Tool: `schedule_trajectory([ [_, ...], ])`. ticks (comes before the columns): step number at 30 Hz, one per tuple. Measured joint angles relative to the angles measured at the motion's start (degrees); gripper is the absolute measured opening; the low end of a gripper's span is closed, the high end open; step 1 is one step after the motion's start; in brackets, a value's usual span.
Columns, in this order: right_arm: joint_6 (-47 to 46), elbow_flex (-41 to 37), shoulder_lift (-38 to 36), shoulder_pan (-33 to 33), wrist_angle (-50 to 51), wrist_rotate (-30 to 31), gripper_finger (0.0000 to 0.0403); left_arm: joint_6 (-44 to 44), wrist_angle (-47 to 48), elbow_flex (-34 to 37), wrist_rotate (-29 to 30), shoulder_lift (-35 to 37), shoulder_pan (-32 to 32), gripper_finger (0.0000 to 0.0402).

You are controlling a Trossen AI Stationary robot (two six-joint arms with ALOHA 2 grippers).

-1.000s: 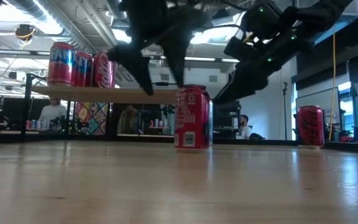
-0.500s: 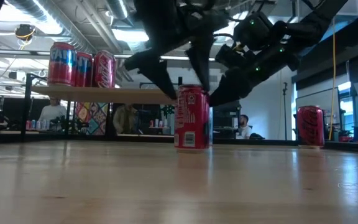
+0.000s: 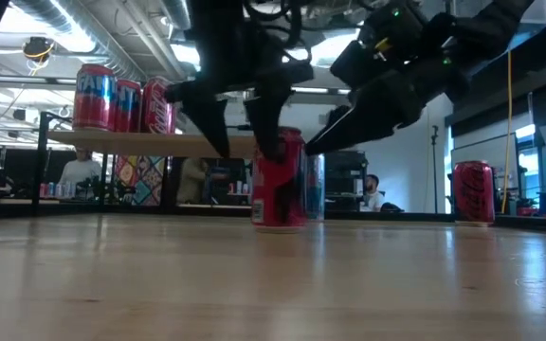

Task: Place canned beverage on shelf
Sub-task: Put the red-white soda can on the shelf aligned with the other red-white soda can

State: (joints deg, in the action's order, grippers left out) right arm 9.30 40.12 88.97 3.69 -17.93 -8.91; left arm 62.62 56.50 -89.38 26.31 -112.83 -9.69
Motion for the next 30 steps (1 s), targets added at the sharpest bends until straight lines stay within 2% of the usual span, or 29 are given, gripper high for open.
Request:
schedule_trajectory([
  [4, 1.2, 0.0, 0.0, -2.0, 0.1, 1.2, 0.0367, 0.0, 4.7, 0.0, -2.3, 0.3, -0.1, 0.0308],
  [8, 2.5, 0.0, -1.4, -1.2, 1.1, 8.2, 0.0367, 1.2, 7.1, 0.0, -3.8, 2.5, -0.3, 0.0308],
  [13, 4.5, 0.0, -2.3, 2.2, 0.6, 15.8, 0.0367, 0.5, 1.4, 0.1, -4.0, 4.9, -1.2, 0.0308],
  [18, 1.4, 0.0, -0.4, 6.0, -2.6, 15.8, 0.0367, -0.2, -5.1, 0.1, -4.8, 4.0, -1.9, 0.0308],
  [22, -1.5, 0.0, 2.3, 6.4, -6.3, 13.6, 0.0367, -0.2, -7.0, 0.1, -4.2, 1.9, -2.0, 0.0308],
  [26, -4.3, 0.0, 4.7, 4.6, -7.9, 11.9, 0.0367, -0.1, -6.7, 0.1, -2.4, 0.6, -1.8, 0.0308],
  [30, -4.5, 0.0, 4.9, 2.4, -7.7, 11.9, 0.0367, 0.2, -1.6, 0.1, -0.8, 0.5, -1.8, 0.0308],
])
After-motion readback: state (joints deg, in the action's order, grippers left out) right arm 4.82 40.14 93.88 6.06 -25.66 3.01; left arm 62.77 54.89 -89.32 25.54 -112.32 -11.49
